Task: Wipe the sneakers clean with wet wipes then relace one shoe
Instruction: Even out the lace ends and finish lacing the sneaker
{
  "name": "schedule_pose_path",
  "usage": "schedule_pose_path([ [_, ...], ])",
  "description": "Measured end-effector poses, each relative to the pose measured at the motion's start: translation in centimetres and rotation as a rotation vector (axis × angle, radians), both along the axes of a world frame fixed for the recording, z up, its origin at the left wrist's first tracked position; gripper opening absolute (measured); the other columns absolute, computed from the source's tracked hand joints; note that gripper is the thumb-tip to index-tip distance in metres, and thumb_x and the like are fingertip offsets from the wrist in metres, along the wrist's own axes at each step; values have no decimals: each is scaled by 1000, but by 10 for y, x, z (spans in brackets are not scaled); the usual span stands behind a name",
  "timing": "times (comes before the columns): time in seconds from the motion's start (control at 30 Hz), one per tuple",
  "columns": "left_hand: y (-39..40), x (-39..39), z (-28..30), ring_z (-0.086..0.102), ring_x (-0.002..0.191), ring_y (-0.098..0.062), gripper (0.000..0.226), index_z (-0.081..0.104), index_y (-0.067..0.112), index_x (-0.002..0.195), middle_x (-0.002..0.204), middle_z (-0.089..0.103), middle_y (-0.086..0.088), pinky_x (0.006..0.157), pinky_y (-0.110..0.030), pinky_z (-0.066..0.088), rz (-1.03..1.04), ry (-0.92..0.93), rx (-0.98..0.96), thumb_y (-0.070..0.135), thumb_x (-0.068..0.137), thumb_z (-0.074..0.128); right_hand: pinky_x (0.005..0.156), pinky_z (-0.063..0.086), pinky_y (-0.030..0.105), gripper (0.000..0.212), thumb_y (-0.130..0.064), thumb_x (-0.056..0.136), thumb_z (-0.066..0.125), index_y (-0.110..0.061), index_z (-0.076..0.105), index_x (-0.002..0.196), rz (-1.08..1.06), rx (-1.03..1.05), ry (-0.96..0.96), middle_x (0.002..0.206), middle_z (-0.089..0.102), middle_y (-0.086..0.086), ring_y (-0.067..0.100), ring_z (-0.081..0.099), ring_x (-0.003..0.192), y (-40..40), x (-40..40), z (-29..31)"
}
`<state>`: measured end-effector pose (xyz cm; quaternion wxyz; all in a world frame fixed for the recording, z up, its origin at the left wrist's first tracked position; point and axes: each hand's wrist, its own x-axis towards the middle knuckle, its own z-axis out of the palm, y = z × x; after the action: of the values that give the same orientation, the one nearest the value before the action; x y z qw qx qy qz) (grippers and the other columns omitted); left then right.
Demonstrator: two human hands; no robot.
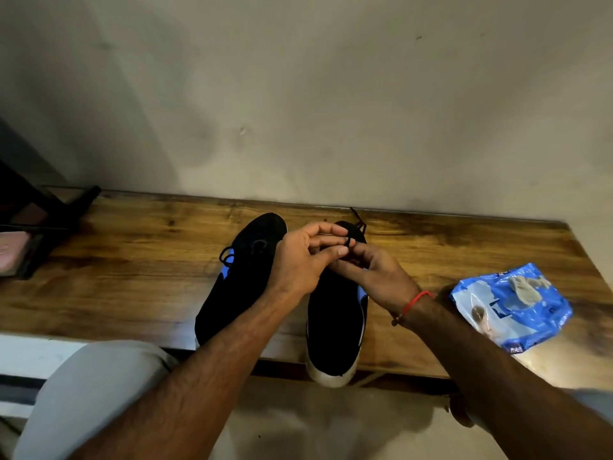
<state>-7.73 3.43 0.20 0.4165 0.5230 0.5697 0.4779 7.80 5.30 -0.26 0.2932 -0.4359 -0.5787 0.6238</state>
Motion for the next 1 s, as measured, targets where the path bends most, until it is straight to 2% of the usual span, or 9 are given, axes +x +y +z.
schedule_pose_path([
  [0.13,1,-4,1,68,100,4,27,70,25,120,124,68,13,90,-23,58,-67,199,33,15,95,69,88,57,40,13,-15,94,65,-11,72,103,-11,20,-74,102,74,9,23,71,99,4,4,-4],
  [0.23,-2,-9,1,68,94,3,27,65,26,125,109,73,9,87,-28,59,-136,368,-53,37,103,55,78,55,28,11,-10,92,66,-17,72,86,-65,30,-63,89,75,1,14,71,89,5,2,-5],
  [0.37,-3,-23,5,69,86,-6,26,70,30,102,83,70,14,88,-46,56,-142,692,-27,49,100,53,84,55,27,17,-4,88,69,-20,72,84,-156,63,-61,87,75,-3,12,71,91,8,1,-8],
  [0.43,-1,-32,14,67,76,-2,12,71,28,94,79,71,10,84,-41,58,-194,630,-151,34,99,63,84,56,28,15,-3,87,71,-18,73,86,-204,74,-86,86,75,-4,13,70,90,10,2,-11],
  [0.5,-3,-35,24,68,68,-5,3,70,20,98,84,76,1,74,-36,58,-301,375,-367,19,96,68,80,57,25,14,-3,86,72,-17,74,86,-228,77,-89,85,75,-4,11,71,88,11,2,-12],
  [0.6,-10,-26,23,72,70,-19,24,58,13,113,87,78,-10,64,-32,56,-331,173,-486,12,93,71,72,53,21,12,0,84,73,-12,73,85,-209,71,-33,85,75,-3,5,69,80,12,0,-11],
  [0.7,-13,-10,5,74,67,-18,34,55,23,117,84,76,-4,62,-33,60,-218,331,-362,25,90,76,73,54,21,11,1,82,74,-3,73,92,-116,64,20,92,75,6,9,69,81,12,1,-8],
  [0.83,-13,-9,-6,64,81,-10,28,62,32,113,88,62,13,69,-35,59,-110,809,-56,51,92,67,73,55,21,15,2,83,71,3,71,98,-27,54,66,89,74,7,12,69,79,12,6,-3],
  [1.0,-10,-6,-7,63,76,-9,31,64,27,98,85,64,9,65,-35,58,-151,805,-55,56,88,69,79,55,22,13,2,84,70,0,71,96,-12,98,53,96,74,13,14,70,90,15,12,-3],
])
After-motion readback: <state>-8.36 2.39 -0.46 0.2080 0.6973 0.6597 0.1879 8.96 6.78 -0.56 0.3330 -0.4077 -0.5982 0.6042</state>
